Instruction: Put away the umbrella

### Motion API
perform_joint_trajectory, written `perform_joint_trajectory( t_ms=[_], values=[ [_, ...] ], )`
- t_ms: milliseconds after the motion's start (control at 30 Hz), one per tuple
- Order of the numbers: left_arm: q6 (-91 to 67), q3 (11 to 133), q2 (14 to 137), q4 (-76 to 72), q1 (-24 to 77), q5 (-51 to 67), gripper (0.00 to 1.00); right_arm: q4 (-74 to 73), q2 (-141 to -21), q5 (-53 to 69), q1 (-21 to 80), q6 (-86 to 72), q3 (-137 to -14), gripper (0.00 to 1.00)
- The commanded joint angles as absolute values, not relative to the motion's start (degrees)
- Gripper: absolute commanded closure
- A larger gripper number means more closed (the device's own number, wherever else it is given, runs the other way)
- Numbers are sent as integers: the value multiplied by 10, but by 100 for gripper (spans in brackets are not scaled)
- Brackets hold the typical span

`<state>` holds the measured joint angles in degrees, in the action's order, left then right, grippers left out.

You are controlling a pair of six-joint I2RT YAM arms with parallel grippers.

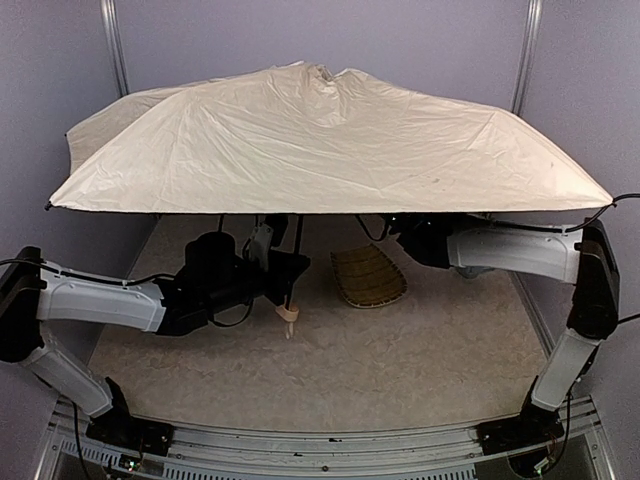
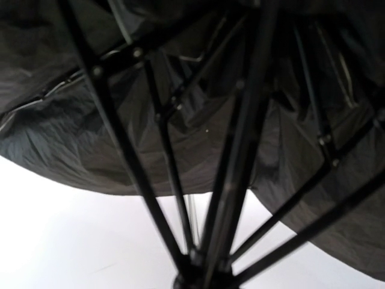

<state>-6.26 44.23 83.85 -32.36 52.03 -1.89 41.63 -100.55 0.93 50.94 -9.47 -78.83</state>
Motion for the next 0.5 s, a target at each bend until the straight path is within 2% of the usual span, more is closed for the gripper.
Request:
perform_joint_trajectory(
  t_ms=[0,467],
  values=[
    [-24,554,767,-671,519,7,100,135,-1092,91,549,-63,-713,93],
    [-45,567,800,-740,487,16,100,133,-1105,108,552,-84,-707,93]
  ],
)
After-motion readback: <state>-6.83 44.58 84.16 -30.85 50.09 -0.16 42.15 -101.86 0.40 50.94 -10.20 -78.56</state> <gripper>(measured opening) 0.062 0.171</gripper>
